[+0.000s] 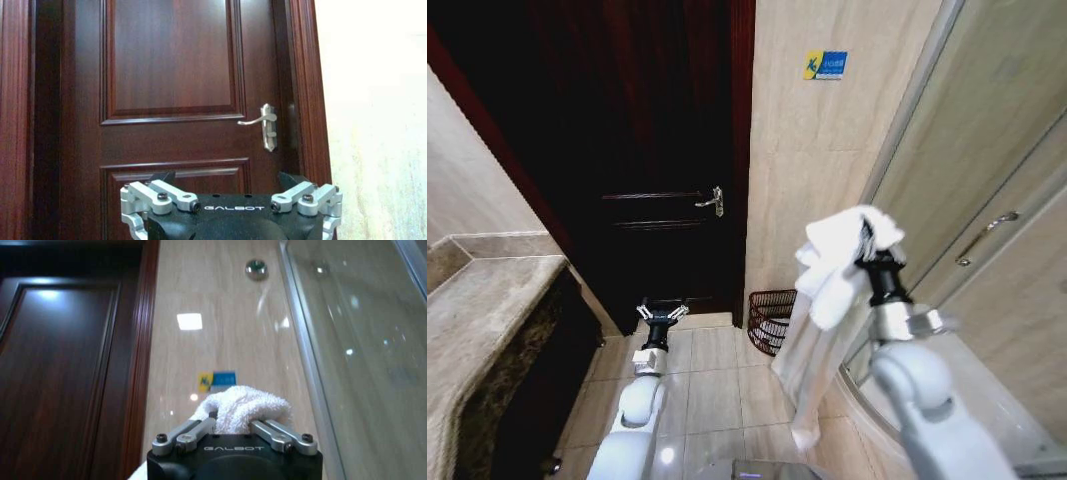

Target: Discard the used towel into the hamper.

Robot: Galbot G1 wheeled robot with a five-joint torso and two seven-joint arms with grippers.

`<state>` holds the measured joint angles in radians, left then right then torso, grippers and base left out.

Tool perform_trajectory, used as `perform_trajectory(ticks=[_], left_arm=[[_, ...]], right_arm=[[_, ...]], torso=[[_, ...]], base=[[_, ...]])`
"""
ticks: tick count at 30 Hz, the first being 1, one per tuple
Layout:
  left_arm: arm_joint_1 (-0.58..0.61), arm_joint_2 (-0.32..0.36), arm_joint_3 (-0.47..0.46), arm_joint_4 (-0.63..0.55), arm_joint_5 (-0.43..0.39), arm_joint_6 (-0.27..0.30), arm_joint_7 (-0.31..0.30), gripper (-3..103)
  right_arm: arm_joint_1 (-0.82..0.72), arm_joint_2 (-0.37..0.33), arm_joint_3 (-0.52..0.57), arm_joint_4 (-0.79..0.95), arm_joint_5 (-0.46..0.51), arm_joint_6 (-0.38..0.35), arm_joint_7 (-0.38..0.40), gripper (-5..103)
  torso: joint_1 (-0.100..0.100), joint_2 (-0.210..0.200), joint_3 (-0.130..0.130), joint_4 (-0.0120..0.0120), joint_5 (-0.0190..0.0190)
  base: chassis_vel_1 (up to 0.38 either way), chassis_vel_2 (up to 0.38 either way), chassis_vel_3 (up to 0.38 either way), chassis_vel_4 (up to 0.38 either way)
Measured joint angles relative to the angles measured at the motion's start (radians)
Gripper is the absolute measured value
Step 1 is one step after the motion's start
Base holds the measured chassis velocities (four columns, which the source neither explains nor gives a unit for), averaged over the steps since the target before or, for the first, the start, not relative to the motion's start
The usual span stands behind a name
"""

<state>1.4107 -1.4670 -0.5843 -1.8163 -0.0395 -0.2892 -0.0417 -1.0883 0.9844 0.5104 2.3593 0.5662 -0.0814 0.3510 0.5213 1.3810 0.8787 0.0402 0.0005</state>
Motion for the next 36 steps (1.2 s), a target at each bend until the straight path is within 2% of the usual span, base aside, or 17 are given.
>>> perform_trajectory(ticks=[1,4,7,9,10,12,13,16,17,19,21,23,25,28,29,33,36], left_arm=[[0.001,0.001,0.000,0.000,0.000,-0.001,0.000,100],[0.009,0.009,-0.003,0.013,-0.003,-0.031,0.001,100],[0.013,0.009,-0.004,0.018,-0.005,-0.045,0.001,100],[0.027,0.011,-0.004,0.020,-0.008,-0.068,-0.011,100],[0.027,0.011,-0.004,0.020,-0.008,-0.068,-0.011,100],[0.050,0.017,-0.004,0.007,-0.022,-0.078,-0.036,100],[0.050,0.017,-0.004,0.007,-0.022,-0.078,-0.036,100],[0.050,0.029,-0.015,0.003,-0.045,-0.087,-0.050,100],[0.050,0.029,-0.015,0.003,-0.045,-0.087,-0.050,100],[0.039,0.027,-0.024,0.006,-0.046,-0.094,-0.079,100],[0.040,0.026,-0.022,0.006,-0.047,-0.094,-0.099,100],[0.057,0.018,-0.015,0.007,-0.048,-0.106,-0.150,100],[0.062,0.015,-0.016,0.008,-0.049,-0.110,-0.159,100],[0.079,0.006,-0.033,0.020,-0.051,-0.125,-0.193,100],[0.079,0.006,-0.033,0.020,-0.051,-0.125,-0.193,100],[0.081,0.006,-0.044,0.010,-0.048,-0.125,-0.209,100],[0.067,0.011,-0.048,-0.004,-0.050,-0.123,-0.226,100]], right_arm=[[0.014,-0.012,0.001,-0.002,0.013,-0.004,0.004,5],[0.131,-0.129,-0.004,-0.055,0.110,-0.027,0.032,5],[0.193,-0.185,-0.010,-0.084,0.154,-0.041,0.046,5],[0.327,-0.271,-0.028,-0.127,0.251,-0.063,0.073,5],[0.327,-0.271,-0.028,-0.127,0.251,-0.063,0.073,5],[0.479,-0.367,-0.060,-0.188,0.401,-0.077,0.103,5],[0.479,-0.367,-0.060,-0.188,0.401,-0.077,0.103,5],[0.638,-0.424,-0.099,-0.285,0.493,-0.095,0.076,5],[0.638,-0.424,-0.099,-0.285,0.493,-0.095,0.076,5],[0.783,-0.413,-0.144,-0.370,0.509,-0.105,0.029,5],[0.831,-0.399,-0.162,-0.395,0.513,-0.108,0.019,5],[0.940,-0.358,-0.214,-0.461,0.521,-0.116,0.007,5],[0.962,-0.347,-0.225,-0.476,0.521,-0.119,0.002,5],[1.105,-0.263,-0.299,-0.582,0.501,-0.139,-0.018,5],[1.105,-0.263,-0.299,-0.582,0.501,-0.139,-0.018,5],[1.250,-0.181,-0.364,-0.696,0.473,-0.140,-0.036,5],[1.444,-0.046,-0.432,-0.923,0.391,-0.119,-0.103,5]], torso=[[0.000,0.000,0.000,0.0000,-0.0002],[0.000,0.000,0.000,0.0002,0.0004],[0.000,0.000,0.000,0.0002,0.0003],[0.000,0.000,0.000,0.0001,-0.0001],[0.000,0.000,0.000,0.0001,-0.0001],[0.000,0.000,0.000,0.0004,-0.0015],[0.000,0.000,0.000,0.0004,-0.0015],[0.000,0.000,0.000,0.0000,0.0003],[0.000,0.000,0.000,0.0000,0.0003],[0.000,0.000,0.000,-0.0004,-0.0003],[0.000,0.000,0.000,-0.0002,-0.0005],[0.000,0.000,0.000,0.0001,-0.0007],[0.000,0.000,0.000,0.0002,-0.0007],[0.000,0.000,0.000,0.0001,-0.0005],[0.000,0.000,0.000,0.0001,-0.0005],[0.000,0.000,0.000,-0.0001,-0.0005],[0.000,0.000,0.000,0.0007,-0.0007]], base=[[0.000,0.000,0.000,0.000],[0.000,0.000,0.000,0.000],[0.000,0.000,0.000,0.000],[0.000,0.000,0.000,0.000],[0.000,0.000,0.000,0.000],[0.000,0.000,0.000,0.000],[0.000,0.000,0.000,0.000],[0.000,0.000,0.000,0.000],[0.000,0.000,0.000,0.000],[0.000,0.000,0.000,0.000],[0.000,0.000,0.000,0.000],[0.000,0.000,0.000,0.000],[0.000,0.000,0.000,0.000],[0.000,0.000,0.000,0.000],[0.000,0.000,0.000,0.000],[0.000,0.000,0.000,0.000],[0.000,0.000,0.000,0.000]])
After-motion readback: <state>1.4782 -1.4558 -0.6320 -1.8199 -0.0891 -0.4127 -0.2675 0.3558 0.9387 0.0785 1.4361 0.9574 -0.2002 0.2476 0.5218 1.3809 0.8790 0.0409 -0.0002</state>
